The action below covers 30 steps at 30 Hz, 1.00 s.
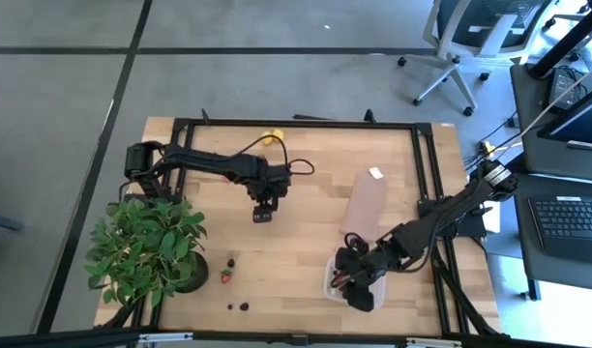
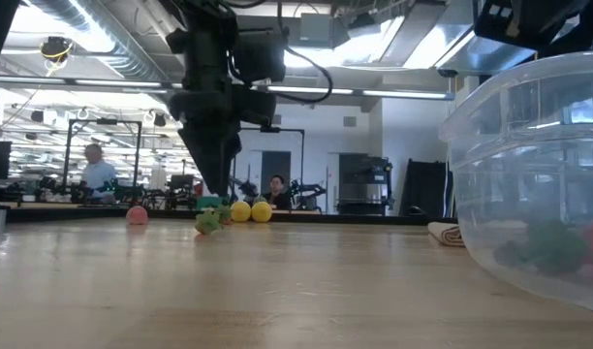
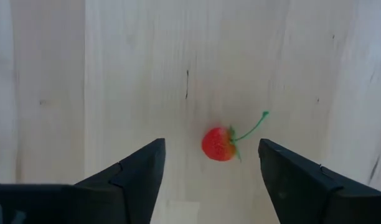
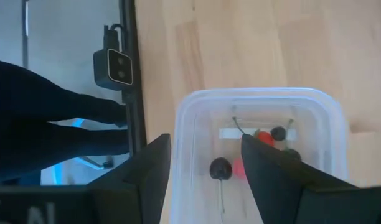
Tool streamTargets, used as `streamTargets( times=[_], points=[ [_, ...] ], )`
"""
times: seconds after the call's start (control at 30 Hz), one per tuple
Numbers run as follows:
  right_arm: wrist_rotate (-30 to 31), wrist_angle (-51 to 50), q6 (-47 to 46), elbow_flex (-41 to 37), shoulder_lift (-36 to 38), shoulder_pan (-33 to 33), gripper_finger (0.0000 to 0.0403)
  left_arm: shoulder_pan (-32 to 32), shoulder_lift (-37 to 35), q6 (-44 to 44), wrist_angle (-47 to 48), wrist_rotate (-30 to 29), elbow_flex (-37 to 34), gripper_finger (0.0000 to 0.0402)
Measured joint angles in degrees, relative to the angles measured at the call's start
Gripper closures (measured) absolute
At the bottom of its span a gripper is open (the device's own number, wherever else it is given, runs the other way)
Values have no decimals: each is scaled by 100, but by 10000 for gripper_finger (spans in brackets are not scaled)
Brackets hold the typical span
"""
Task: Pick and placing Produce into tupperware
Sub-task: Put the strawberry into the transparent container
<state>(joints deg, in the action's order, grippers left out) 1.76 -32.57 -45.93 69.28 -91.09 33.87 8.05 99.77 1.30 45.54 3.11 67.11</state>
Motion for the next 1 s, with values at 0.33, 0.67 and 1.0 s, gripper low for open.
streamTargets(
  times=[0.33,0.67,1.0],
  points=[
    [7,-219,-34,87,0,0,206,-291,0,1884,-269,-146,-432,181],
    [11,-239,-22,87,0,0,206,-319,-2,2531,-1004,-178,-875,182],
    [11,-264,13,87,0,0,206,-303,-20,2535,-1565,-213,-1279,192]
  ],
)
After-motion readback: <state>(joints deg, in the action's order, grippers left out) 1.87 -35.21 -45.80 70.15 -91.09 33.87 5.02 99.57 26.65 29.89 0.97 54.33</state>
